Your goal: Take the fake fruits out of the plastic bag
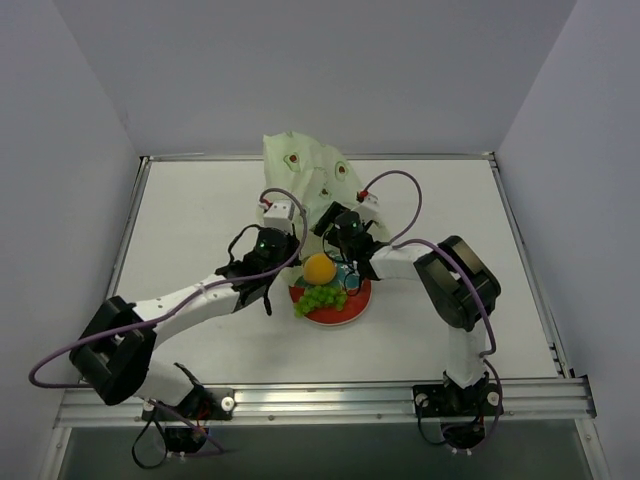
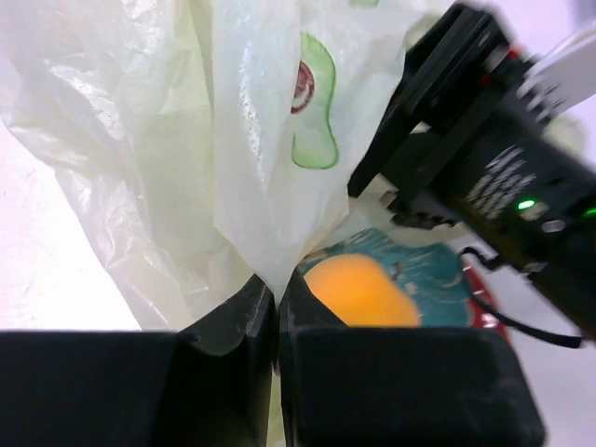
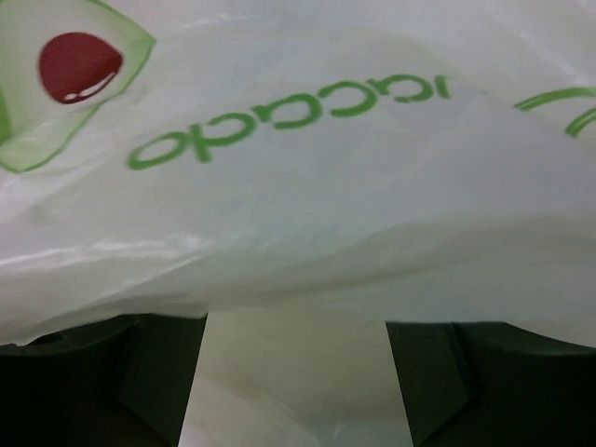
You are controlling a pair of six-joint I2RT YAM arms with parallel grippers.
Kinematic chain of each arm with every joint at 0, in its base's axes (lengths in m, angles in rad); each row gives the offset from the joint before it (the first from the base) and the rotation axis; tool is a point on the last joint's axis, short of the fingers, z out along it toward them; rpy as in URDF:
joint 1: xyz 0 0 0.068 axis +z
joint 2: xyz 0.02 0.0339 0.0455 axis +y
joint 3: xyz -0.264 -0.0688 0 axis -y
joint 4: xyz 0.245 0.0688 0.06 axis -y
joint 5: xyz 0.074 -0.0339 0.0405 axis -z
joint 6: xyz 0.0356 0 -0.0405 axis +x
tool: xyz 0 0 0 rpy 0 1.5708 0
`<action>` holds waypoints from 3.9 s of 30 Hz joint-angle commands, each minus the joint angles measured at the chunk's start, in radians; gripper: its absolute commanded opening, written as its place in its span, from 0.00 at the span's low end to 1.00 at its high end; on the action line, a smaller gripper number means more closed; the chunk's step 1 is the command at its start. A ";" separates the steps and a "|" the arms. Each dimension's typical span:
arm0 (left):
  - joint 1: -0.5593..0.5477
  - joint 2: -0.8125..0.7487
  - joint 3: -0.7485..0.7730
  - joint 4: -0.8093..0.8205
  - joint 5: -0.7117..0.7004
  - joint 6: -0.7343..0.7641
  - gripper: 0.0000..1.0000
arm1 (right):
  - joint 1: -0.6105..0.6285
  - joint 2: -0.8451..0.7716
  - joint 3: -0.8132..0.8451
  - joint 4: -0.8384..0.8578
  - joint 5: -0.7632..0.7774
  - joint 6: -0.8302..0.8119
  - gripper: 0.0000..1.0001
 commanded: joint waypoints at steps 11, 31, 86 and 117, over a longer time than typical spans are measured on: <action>0.181 -0.079 -0.130 0.357 0.390 -0.242 0.02 | 0.020 0.120 0.248 -0.107 0.193 0.041 0.82; 0.266 -0.140 -0.232 0.424 0.471 -0.251 0.02 | 0.068 0.171 0.383 -0.251 0.290 -0.093 0.12; 0.302 -0.112 -0.246 0.455 0.493 -0.239 0.02 | 0.122 -0.679 -0.324 -0.403 -0.028 -0.424 0.77; 0.281 -0.149 -0.280 0.598 0.573 -0.355 0.02 | 0.096 0.197 0.364 0.001 0.383 -0.090 0.81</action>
